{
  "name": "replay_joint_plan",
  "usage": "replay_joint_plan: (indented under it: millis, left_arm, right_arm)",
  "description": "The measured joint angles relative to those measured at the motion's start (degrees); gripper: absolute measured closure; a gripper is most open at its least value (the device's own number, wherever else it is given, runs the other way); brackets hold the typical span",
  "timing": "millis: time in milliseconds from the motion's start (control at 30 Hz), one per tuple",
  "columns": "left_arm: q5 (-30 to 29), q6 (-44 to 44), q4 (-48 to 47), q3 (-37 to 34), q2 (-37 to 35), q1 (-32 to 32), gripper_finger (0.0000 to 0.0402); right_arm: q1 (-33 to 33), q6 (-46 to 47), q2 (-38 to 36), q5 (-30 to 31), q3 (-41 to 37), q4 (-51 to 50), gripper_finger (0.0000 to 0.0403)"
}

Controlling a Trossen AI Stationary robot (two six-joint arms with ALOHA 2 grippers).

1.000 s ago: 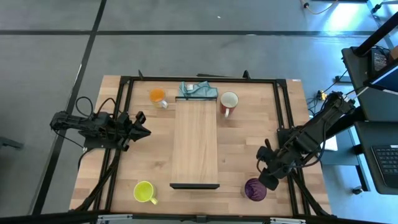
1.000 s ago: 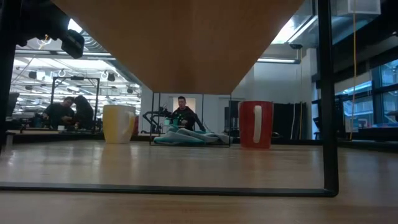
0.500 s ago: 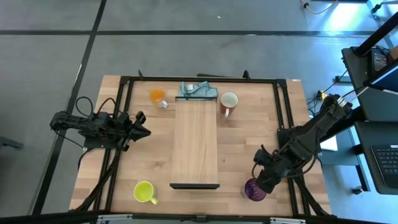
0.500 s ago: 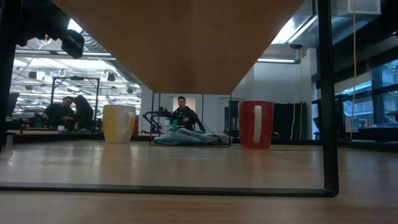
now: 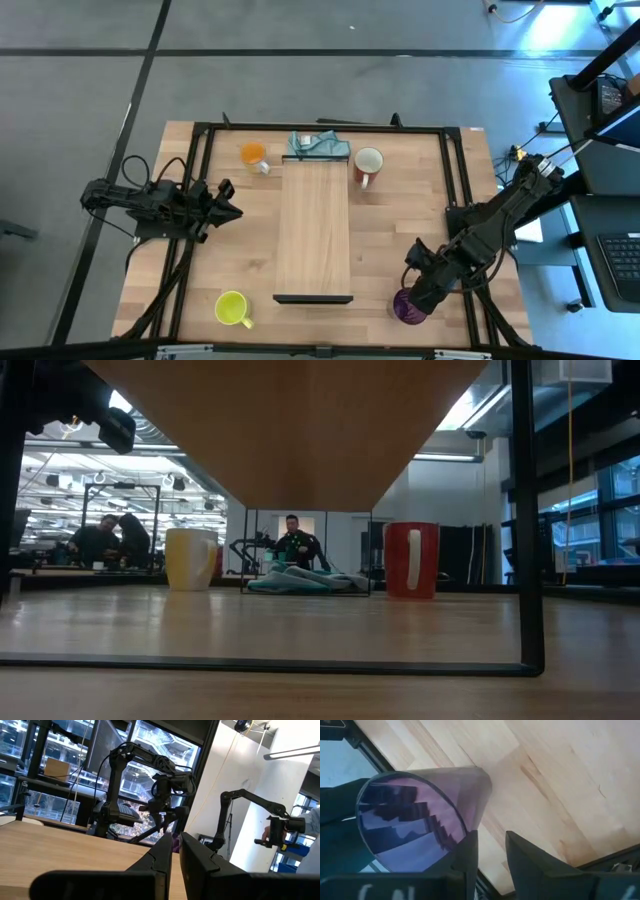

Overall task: Stack small to large cups/mugs on shelf
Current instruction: Put the violet cup on the shelf

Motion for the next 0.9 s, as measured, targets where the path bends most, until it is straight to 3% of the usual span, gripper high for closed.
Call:
replay_joint_plan:
  millis: [300, 700, 900]
  left_arm:
    - [-0.01, -0.01, 0.0, 0.0, 0.01, 0.0, 0.0372]
    - [-0.02, -0.01, 0.0, 0.0, 0.01, 0.01, 0.0372]
    - [-0.01, -0.01, -0.01, 0.0, 0.01, 0.01, 0.0372]
  right_arm:
    - [-0.23, -0.08, -0.14, 6.36, 0.0, -3.1, 0.0302]
    - [0.46, 2.03, -9.01, 4.34, 0.11, 0.98, 0.0302]
    - [2.66, 3.06, -7.66, 4.03, 0.11, 3.88, 0.0302]
